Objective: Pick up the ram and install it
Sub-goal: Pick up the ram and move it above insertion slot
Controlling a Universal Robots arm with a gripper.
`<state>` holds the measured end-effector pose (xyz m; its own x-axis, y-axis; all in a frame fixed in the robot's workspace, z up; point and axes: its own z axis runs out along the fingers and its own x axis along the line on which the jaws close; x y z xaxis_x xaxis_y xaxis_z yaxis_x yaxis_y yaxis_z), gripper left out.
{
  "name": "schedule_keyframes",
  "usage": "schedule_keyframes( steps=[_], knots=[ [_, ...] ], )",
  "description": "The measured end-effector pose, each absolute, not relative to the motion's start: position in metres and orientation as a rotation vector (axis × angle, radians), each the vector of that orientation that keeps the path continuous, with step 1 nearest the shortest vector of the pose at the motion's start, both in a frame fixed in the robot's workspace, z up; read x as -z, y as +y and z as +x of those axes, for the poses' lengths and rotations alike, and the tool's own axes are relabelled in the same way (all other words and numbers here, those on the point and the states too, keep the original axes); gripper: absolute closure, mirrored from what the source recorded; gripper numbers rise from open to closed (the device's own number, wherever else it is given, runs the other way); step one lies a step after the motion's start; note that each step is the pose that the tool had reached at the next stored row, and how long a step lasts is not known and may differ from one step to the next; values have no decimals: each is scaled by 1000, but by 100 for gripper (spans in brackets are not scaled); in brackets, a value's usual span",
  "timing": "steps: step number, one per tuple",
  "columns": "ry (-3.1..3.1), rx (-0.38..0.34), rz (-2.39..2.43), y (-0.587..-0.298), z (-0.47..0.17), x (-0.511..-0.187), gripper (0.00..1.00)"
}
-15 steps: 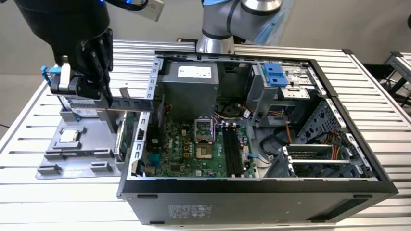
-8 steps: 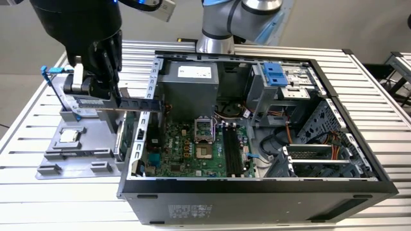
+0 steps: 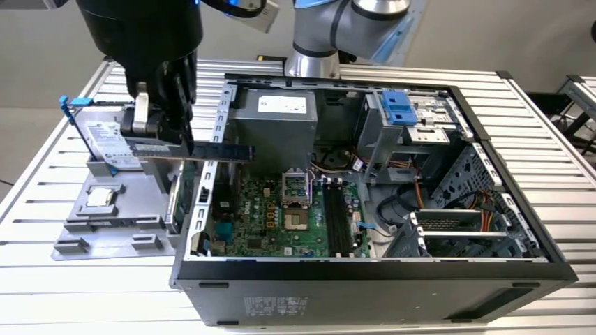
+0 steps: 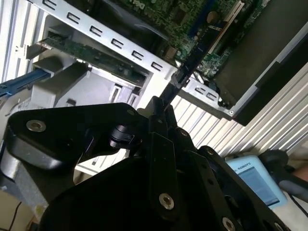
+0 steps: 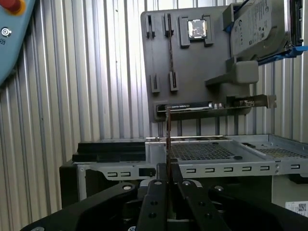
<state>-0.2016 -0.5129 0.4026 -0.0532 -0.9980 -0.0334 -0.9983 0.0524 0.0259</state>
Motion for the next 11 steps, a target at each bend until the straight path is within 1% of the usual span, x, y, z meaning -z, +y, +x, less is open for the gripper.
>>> schedule_keyframes(
  steps=[11],
  knots=[
    [2275,-67,-2158,-513,-177,-403,100]
  ],
)
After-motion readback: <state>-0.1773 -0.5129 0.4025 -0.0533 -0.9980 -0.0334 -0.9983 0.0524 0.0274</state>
